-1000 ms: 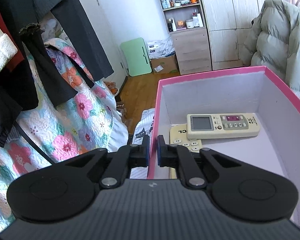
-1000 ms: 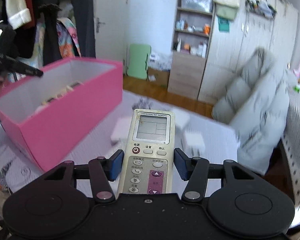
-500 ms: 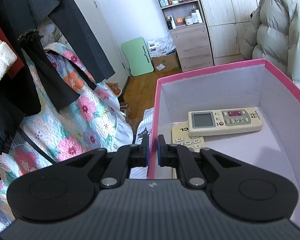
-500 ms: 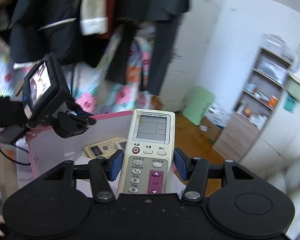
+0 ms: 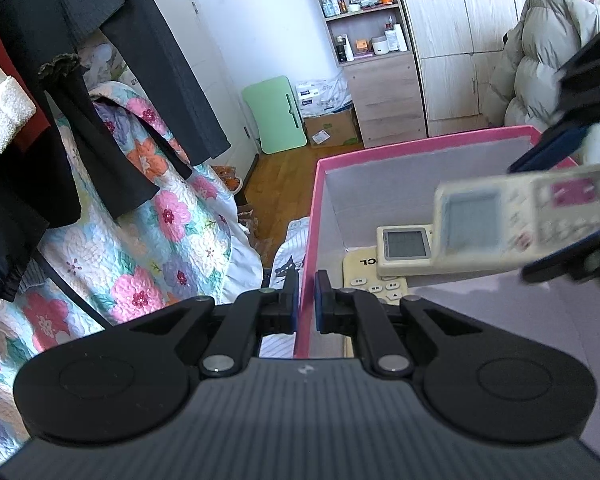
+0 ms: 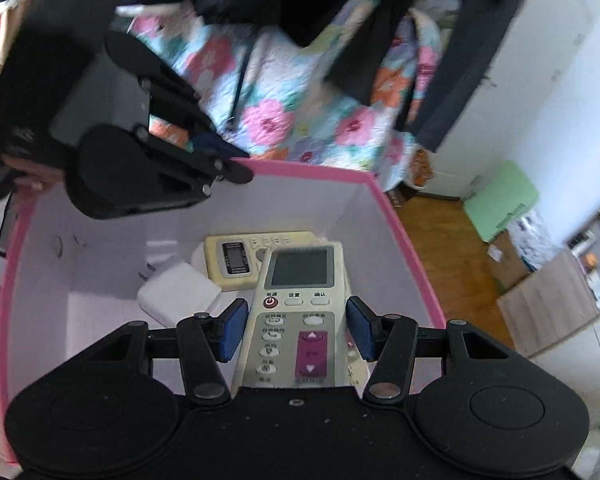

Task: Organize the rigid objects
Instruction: 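Carry the cream remote into the pink box and open the right tool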

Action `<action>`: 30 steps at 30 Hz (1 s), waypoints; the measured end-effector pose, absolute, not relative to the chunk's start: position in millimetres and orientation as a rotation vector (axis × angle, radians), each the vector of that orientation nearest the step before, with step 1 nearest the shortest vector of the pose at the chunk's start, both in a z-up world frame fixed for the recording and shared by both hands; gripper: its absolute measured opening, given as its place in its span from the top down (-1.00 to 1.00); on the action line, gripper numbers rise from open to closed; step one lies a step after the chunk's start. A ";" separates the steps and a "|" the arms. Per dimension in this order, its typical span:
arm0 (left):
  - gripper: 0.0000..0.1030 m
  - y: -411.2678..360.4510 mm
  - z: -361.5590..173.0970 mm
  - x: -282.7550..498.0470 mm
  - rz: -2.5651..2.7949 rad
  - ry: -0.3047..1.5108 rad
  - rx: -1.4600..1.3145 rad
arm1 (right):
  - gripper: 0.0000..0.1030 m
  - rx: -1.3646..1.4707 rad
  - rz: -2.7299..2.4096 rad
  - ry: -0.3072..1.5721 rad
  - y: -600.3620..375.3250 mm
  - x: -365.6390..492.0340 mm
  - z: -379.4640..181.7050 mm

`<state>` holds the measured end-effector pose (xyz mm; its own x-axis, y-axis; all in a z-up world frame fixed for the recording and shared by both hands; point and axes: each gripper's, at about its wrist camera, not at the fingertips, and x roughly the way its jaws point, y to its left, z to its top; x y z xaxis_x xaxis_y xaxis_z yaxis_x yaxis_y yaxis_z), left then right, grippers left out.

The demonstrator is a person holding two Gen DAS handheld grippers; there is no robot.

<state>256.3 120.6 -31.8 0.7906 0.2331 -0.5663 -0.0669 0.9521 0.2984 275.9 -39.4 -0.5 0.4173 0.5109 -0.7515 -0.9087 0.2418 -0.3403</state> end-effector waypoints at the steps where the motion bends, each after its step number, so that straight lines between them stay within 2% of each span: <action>1: 0.86 119.9 -31.8 255.4 0.163 0.638 0.269 | -0.14 -0.866 1.068 0.563 -35.6 279.6 -3.7; 10: 0.86 118.0 -33.0 251.4 0.160 0.620 0.279 | -0.11 -0.981 1.212 0.607 0.5 301.9 -40.9; 12: 0.86 117.6 -32.6 252.4 0.161 0.621 0.282 | -0.05 -1.034 1.184 0.587 3.1 302.0 -45.6; 14: 0.86 115.7 -33.3 251.5 0.163 0.620 0.289 | -0.11 -1.053 1.145 0.534 0.9 297.6 -44.9; 20: 0.86 115.6 -33.0 250.9 0.158 0.618 0.289 | -0.24 -0.855 1.020 0.432 -39.7 271.6 -8.7; 22: 0.86 115.5 -33.0 251.1 0.161 0.619 0.290 | -0.39 -0.754 0.955 0.384 -62.3 253.1 5.5; 25: 0.86 114.7 -33.3 251.9 0.163 0.620 0.293 | -0.49 -0.598 0.875 0.350 -98.2 229.6 22.5; 30: 0.88 111.1 -32.9 246.2 0.166 0.580 0.307 | -0.48 -0.332 0.766 0.616 -151.6 215.4 28.7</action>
<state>246.2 111.1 -32.9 0.8247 0.2395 -0.5124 -0.0681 0.9414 0.3305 215.4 -151.6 28.7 0.5584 0.5428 -0.6273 -0.7294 0.6815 -0.0596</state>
